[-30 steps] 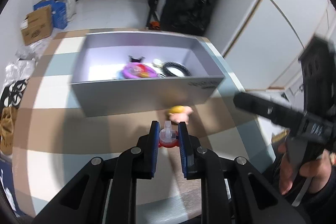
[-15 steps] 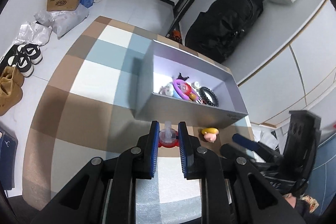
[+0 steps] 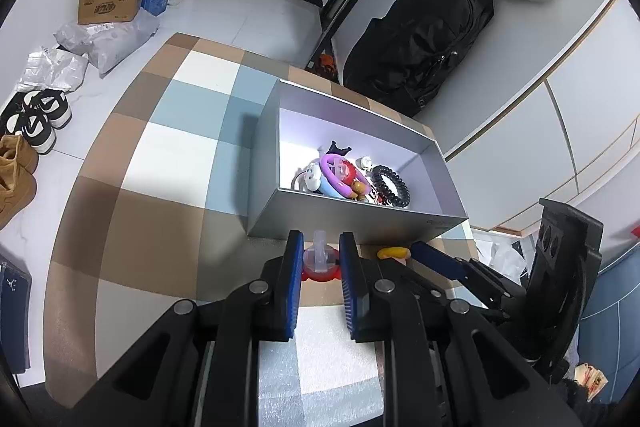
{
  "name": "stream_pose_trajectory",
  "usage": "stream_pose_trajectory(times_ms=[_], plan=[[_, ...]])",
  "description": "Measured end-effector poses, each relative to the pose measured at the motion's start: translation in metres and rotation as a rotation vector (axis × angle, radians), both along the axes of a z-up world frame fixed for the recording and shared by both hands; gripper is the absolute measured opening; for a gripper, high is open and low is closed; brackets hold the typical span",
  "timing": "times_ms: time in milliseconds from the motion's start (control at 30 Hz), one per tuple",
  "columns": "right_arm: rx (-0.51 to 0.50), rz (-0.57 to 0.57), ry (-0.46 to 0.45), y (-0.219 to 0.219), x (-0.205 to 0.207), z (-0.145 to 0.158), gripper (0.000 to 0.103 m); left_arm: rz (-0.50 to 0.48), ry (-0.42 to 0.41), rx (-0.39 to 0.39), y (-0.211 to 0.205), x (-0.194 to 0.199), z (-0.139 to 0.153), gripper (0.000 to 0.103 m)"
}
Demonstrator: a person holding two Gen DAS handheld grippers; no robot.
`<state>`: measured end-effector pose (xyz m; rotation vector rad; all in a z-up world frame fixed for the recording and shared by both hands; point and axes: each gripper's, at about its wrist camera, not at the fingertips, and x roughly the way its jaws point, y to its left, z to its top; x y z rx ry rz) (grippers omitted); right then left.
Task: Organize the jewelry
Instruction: 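Grasp the pink yellow-hatted figure with the right tool while the left tool holds its charm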
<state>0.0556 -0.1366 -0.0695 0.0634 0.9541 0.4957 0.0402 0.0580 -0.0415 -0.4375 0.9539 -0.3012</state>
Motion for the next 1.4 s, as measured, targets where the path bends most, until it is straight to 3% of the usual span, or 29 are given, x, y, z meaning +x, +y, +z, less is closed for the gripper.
stream_pose_trajectory(times_ms=[100, 200, 700, 1400], plan=[[-0.019, 0.003, 0.012, 0.003, 0.001, -0.003, 0.044, 0.002, -0.001, -0.007, 0.000, 0.002, 0.001, 0.013], [-0.030, -0.002, 0.006, 0.003, 0.001, -0.003, 0.036, 0.016, -0.010, 0.013, -0.001, 0.002, 0.003, 0.013], [0.030, 0.019, -0.021, 0.004, -0.005, 0.007, 0.036, 0.061, -0.077, 0.066, -0.002, -0.002, 0.015, 0.013], [0.176, 0.034, -0.138, -0.007, -0.006, 0.051, 0.036, 0.057, -0.148, 0.054, -0.013, 0.005, 0.027, 0.013]])
